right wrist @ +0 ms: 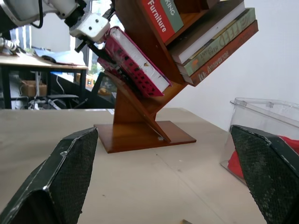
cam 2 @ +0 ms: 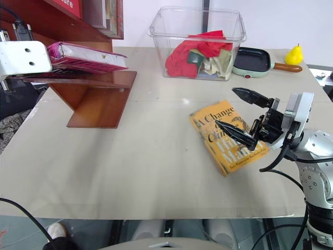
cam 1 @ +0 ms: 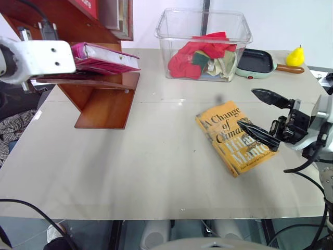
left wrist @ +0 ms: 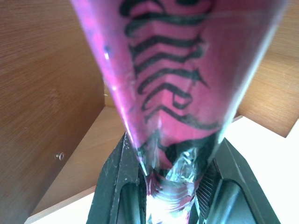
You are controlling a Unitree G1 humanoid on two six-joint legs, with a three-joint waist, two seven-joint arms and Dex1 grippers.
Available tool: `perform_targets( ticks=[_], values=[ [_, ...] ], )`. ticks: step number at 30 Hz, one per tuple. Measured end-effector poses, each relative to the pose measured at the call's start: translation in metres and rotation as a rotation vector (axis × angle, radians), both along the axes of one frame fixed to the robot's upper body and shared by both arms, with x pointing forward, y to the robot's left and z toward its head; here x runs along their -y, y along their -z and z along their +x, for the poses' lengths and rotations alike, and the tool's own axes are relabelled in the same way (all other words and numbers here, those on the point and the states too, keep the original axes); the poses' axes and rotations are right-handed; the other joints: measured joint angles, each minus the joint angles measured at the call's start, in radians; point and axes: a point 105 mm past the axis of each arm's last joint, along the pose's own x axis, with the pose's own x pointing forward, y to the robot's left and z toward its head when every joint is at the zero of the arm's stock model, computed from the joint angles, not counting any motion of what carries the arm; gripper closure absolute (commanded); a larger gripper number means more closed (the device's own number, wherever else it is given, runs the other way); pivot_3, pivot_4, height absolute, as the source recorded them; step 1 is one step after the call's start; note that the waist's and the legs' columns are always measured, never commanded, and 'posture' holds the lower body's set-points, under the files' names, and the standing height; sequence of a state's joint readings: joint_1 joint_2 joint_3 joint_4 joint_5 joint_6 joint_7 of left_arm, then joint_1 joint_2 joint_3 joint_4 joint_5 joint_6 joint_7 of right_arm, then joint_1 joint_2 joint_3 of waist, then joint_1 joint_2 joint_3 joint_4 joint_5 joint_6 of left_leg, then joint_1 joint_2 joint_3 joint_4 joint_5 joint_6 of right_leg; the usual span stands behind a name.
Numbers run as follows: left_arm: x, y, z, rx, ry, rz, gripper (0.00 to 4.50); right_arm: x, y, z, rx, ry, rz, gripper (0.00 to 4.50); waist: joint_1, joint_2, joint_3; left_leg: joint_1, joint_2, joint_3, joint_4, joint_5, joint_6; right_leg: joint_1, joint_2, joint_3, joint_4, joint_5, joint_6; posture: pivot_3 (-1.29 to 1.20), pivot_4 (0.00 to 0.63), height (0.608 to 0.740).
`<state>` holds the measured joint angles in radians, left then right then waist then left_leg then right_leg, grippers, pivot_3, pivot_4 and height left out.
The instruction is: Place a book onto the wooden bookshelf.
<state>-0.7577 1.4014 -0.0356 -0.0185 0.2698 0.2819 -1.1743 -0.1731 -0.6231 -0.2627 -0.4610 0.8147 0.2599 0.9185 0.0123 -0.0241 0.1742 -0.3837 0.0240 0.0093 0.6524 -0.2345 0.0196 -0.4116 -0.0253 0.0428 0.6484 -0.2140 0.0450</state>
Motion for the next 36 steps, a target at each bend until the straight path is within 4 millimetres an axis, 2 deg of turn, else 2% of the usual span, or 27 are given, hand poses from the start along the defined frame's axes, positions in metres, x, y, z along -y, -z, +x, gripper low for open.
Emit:
perform_targets(
  ticks=[10,11,15,17,18,21,24,30,34,36],
  values=[
    [0.002,0.003,0.002,0.004,-0.013,-0.012,3.73,-0.006,-0.017,-0.006,0.017,-0.035,0.056,0.0,0.001,0.002,-0.001,0.0,0.0,0.0,0.0,0.0,0.0,0.0,0.0,0.0,0.0,0.0,0.0,0.0,0.15,0.74],
    [0.002,0.003,0.002,0.003,-0.011,-0.012,2.95,-0.006,-0.017,-0.005,0.014,-0.032,0.06,0.0,0.001,0.002,-0.001,0.0,0.0,0.0,0.0,0.0,0.0,0.0,0.0,0.0,0.0,0.0,0.0,0.0,0.15,0.74],
    [0.003,0.024,0.009,-0.066,-0.007,-0.044,1.15,-0.006,-0.017,-0.005,0.007,-0.031,0.066,0.0,-0.001,0.0,0.0,-0.002,0.001,0.0,0.0,0.0,0.0,-0.001,0.001,0.0,-0.001,0.0,0.0,0.0,0.15,0.74],
    [0.005,0.029,0.01,-0.083,0.001,-0.046,0.21,-0.006,-0.017,-0.005,0.002,-0.034,0.066,0.0,-0.003,-0.004,0.001,-0.009,0.002,0.0,0.0,0.0,0.0,-0.006,0.001,-0.001,-0.003,0.0,0.0,0.0,0.15,0.74],
    [0.006,0.029,0.009,-0.086,0.009,-0.059,0.09,-0.007,-0.017,-0.006,0.0,-0.035,0.065,0.0,-0.006,-0.005,0.0,-0.013,0.002,0.0,0.001,0.0,0.0,-0.01,0.001,0.0,-0.004,0.001,0.001,0.0,0.15,0.74],
    [0.007,0.025,-0.001,-0.109,0.035,-0.144,0.09,-0.006,-0.015,-0.006,-0.012,-0.033,0.063,0.0,-0.017,-0.005,0.0,-0.018,0.001,0.002,0.0,-0.001,0.0,-0.013,-0.001,0.0,-0.007,0.005,0.001,0.0,0.15,0.74],
    [0.016,0.021,-0.02,-0.168,0.108,-0.297,0.09,-0.004,-0.016,-0.006,-0.011,-0.022,0.055,0.0,-0.026,-0.005,0.001,-0.019,0.002,0.003,0.0,-0.003,0.004,-0.015,-0.003,0.0,-0.007,0.003,0.003,0.0,0.15,0.74],
    [0.037,-0.004,-0.061,-0.217,0.265,-0.627,0.09,-0.001,-0.017,-0.002,-0.021,-0.023,0.043,0.0,-0.029,-0.006,0.001,-0.024,0.0,0.004,0.001,-0.003,0.004,-0.02,-0.003,0.0,-0.006,0.002,0.007,0.0,0.15,0.74],
    [0.082,-0.006,-0.095,-0.335,0.504,-0.91,0.09,0.001,-0.018,0.001,-0.024,-0.031,0.027,0.0,-0.024,-0.006,0.001,-0.022,0.001,0.003,0.002,-0.003,0.004,-0.018,-0.003,0.0,-0.005,0.001,0.008,0.0,0.15,0.74],
    [0.105,0.003,-0.105,-0.422,0.592,-1.031,0.09,0.002,-0.016,0.002,-0.041,-0.026,0.009,0.0,-0.023,-0.006,0.001,-0.022,0.001,0.002,0.005,-0.003,0.004,-0.016,-0.003,-0.001,-0.004,0.001,0.008,0.0,0.15,0.74]
  ],
)
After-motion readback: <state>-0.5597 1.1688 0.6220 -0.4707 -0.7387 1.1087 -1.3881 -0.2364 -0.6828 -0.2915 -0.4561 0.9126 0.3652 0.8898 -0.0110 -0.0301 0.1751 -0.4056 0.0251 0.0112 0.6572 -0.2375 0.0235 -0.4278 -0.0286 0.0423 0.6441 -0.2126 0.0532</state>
